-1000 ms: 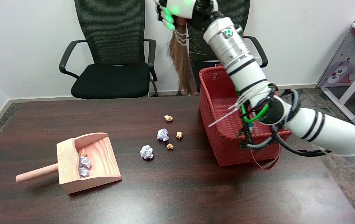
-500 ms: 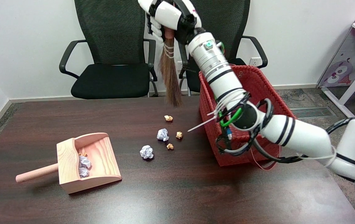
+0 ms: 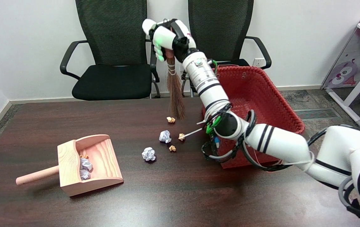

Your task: Sweep the paper ball into the dustpan.

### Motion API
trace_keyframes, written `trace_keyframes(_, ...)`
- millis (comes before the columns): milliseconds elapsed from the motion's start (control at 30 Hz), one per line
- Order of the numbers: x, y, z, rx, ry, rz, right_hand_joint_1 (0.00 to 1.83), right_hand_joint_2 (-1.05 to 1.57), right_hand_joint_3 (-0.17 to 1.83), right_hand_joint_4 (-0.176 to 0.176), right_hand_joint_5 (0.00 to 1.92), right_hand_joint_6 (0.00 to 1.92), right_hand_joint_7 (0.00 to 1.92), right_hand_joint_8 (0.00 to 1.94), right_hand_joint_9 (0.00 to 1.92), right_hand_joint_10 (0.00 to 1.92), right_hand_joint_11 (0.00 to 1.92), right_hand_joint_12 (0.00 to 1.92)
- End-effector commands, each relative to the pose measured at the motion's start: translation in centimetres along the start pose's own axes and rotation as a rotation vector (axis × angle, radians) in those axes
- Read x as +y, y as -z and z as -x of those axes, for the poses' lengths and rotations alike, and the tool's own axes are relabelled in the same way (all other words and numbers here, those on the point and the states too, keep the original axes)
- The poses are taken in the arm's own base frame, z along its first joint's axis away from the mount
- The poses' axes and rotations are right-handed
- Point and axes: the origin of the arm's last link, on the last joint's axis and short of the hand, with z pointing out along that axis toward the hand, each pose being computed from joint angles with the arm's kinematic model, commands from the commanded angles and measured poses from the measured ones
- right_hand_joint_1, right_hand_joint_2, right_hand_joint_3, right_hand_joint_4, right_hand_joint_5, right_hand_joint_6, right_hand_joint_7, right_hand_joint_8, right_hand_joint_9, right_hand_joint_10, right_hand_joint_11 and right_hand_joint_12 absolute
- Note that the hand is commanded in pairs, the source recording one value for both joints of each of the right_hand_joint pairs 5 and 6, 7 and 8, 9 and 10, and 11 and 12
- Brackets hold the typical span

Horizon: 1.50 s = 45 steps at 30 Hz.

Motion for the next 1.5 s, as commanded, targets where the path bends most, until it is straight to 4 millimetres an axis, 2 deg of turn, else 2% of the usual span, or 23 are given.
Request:
trace_keyframes(33, 5.6, 0.2, 2.6, -0.041, 0.225, 0.077, 0.83, 1.57, 1.49, 0.176, 1.92, 1.92, 1.92, 1.92, 1.92, 1.92, 1.92, 1.92)
trace_keyframes(200, 5.3, 0.7, 2.6, -0.114, 0.283, 0.059, 0.83, 1.57, 1.49, 0.176, 1.92, 1.92, 1.92, 1.92, 1.92, 1.92, 1.92, 1.92)
trace_keyframes(333, 4.8, 1.5, 3.5, -0.197, 0.338, 0.027, 0.81, 1.56, 1.56, 0.176, 1.92, 1.92, 1.92, 1.92, 1.92, 1.92, 1.92, 1.92)
trace_keyframes(533, 4.7, 3.6, 4.6, -0.348, 0.419, 0.015, 0.83, 1.47, 1.60, 0.176, 1.92, 1.92, 1.92, 1.92, 1.92, 1.92, 1.92, 1.92)
trace_keyframes(667, 4.9, 5.3, 4.7, -0.378, 0.401, 0.029, 0.85, 1.43, 1.59, 0.176, 1.92, 1.92, 1.92, 1.92, 1.92, 1.92, 1.92, 1.92)
trace_keyframes(867, 5.5, 6.8, 4.5, -0.386, 0.421, 0.034, 0.86, 1.40, 1.60, 0.176, 1.92, 1.92, 1.92, 1.92, 1.92, 1.92, 1.92, 1.92)
trace_keyframes(1167, 7.1, 7.5, 4.5, -0.393, 0.450, 0.069, 0.86, 1.40, 1.58, 0.176, 1.92, 1.92, 1.92, 1.92, 1.92, 1.92, 1.92, 1.92)
trace_keyframes(1500, 8.8, 6.6, 4.8, -0.369, 0.475, 0.098, 0.86, 1.30, 1.67, 0.176, 1.92, 1.92, 1.92, 1.92, 1.92, 1.92, 1.92, 1.92)
